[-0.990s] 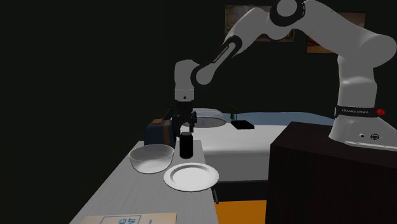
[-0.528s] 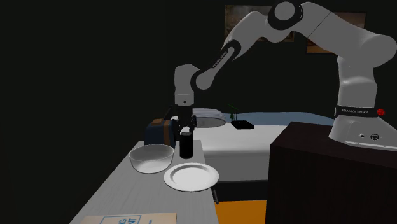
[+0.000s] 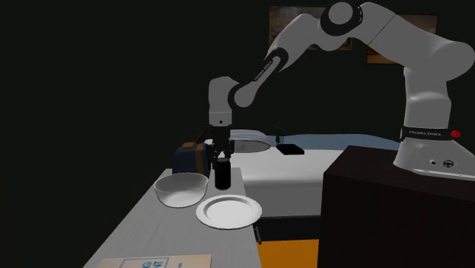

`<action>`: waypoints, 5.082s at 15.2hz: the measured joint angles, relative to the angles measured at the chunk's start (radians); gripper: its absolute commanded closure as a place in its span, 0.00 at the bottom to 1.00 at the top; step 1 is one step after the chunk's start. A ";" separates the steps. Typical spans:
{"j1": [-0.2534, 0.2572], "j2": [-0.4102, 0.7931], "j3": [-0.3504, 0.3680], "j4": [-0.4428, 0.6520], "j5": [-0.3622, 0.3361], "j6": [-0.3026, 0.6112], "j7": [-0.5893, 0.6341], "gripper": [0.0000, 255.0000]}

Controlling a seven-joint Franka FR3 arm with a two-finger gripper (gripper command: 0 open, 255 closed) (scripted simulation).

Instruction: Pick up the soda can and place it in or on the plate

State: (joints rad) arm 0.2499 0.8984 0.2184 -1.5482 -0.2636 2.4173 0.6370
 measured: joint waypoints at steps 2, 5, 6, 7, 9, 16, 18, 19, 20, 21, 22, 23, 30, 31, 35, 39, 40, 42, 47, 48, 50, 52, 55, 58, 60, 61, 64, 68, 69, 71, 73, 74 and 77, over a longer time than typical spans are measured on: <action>0.000 0.000 0.000 0.000 0.000 0.000 0.000 1.00; 0.000 0.000 0.000 0.000 0.000 0.000 0.000 1.00; -0.001 -0.004 0.001 -0.002 0.001 -0.003 0.000 1.00; -0.002 -0.013 0.002 -0.008 0.002 -0.006 0.000 1.00; -0.005 -0.031 0.006 -0.011 0.006 -0.022 -0.003 1.00; -0.015 -0.103 0.021 -0.034 0.019 -0.071 -0.010 1.00; -0.019 -0.121 0.025 -0.039 0.023 -0.084 -0.012 1.00; -0.020 -0.131 0.027 -0.042 0.025 -0.091 -0.013 1.00; -0.021 -0.142 0.029 -0.046 0.027 -0.099 -0.013 1.00; -0.023 -0.153 0.032 -0.049 0.030 -0.107 -0.015 1.00; -0.025 -0.160 0.033 -0.048 0.032 -0.114 -0.017 1.00; -0.020 -0.172 0.036 -0.058 0.033 -0.116 -0.009 1.00; 0.063 -0.259 0.063 -0.168 0.032 -0.097 0.113 1.00; 0.079 -0.264 0.066 -0.176 0.030 -0.094 0.134 1.00; 0.141 -0.305 0.085 -0.218 0.029 -0.095 0.219 1.00; 0.189 -0.315 0.096 -0.240 0.023 -0.087 0.283 1.00; 0.192 -0.308 0.094 -0.241 0.020 -0.078 0.287 1.00; 0.197 -0.292 0.089 -0.244 0.013 -0.060 0.294 1.00; 0.209 -0.239 0.074 -0.236 -0.005 -0.017 0.307 1.00; 0.212 -0.230 0.071 -0.231 -0.008 -0.012 0.309 1.00; 0.214 -0.213 0.065 -0.234 -0.014 0.007 0.313 1.00; 0.220 -0.193 0.060 -0.230 -0.020 0.023 0.318 1.00; 0.226 -0.164 0.051 -0.224 -0.029 0.046 0.323 1.00; 0.231 -0.137 0.043 -0.215 -0.036 0.064 0.326 1.00; 0.232 -0.133 0.042 -0.213 -0.038 0.067 0.327 1.00; 0.232 -0.132 0.042 -0.212 -0.038 0.067 0.327 1.00; 0.232 -0.131 0.042 -0.211 -0.038 0.067 0.327 1.00; 0.232 -0.131 0.042 -0.211 -0.038 0.067 0.327 0.00; 0.232 -0.131 0.042 -0.211 -0.038 0.067 0.327 0.00; 0.232 -0.131 0.042 -0.211 -0.038 0.067 0.327 0.00; 0.228 -0.163 0.051 -0.224 -0.030 0.048 0.326 0.00; 0.224 -0.184 0.058 -0.226 -0.023 0.030 0.322 0.00; 0.215 -0.226 0.070 -0.235 -0.011 -0.002 0.314 0.00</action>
State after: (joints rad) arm 0.4649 0.6723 0.2884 -1.7835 -0.2742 2.4151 0.9508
